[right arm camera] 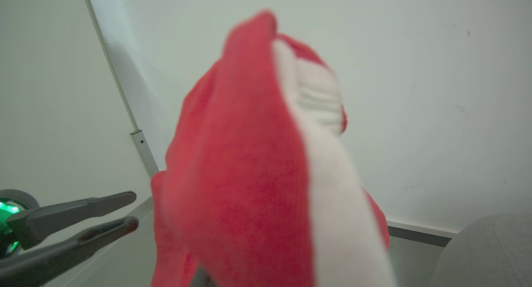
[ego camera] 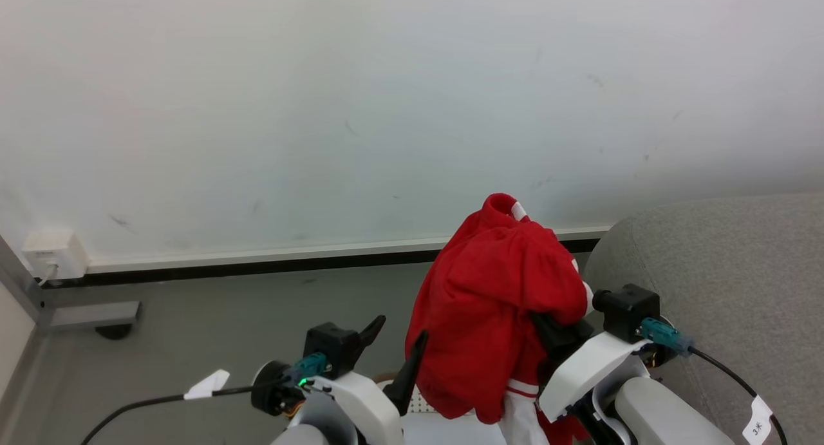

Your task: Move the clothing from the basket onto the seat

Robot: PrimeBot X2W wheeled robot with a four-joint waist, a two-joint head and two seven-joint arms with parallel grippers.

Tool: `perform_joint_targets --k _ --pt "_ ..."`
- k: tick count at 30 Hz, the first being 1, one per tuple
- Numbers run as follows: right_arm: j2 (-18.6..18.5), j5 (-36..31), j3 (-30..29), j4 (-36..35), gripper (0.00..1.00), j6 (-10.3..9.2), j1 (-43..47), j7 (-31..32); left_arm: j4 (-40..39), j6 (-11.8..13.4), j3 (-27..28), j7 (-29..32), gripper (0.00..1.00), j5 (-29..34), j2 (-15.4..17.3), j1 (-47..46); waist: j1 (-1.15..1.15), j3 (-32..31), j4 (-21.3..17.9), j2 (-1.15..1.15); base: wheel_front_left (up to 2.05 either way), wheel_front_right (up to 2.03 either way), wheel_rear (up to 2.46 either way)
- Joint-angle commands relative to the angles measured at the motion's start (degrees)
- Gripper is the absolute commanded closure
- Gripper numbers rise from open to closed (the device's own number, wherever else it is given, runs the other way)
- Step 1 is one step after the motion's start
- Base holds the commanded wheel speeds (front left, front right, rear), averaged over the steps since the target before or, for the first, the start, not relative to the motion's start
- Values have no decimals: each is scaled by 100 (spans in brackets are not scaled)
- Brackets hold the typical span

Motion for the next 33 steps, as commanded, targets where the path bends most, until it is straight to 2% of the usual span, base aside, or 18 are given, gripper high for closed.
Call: perform_joint_targets --k 1,8,17,33 --pt "-72 41 -55 -43 100 -12 -41 -5 2 17 -2 -27 0 -80 -6 -37 0 16 -27 0 0 0 0" --pt "-170 -17 -165 -74 100 -12 -121 -5 -43 -1 -19 -55 0 -119 -20 -48 0 60 -223 0 0 0 0" --pt "-374 -66 -291 -169 100 -12 -187 -5 -147 -41 -65 -50 0 -179 -56 -34 0 96 -711 0 0 0 0" --pt "-1154 -118 -902 -667 100 -12 155 -5 -391 -185 -347 -100 0 -255 -323 -136 0 184 -1719 0 0 0 0"
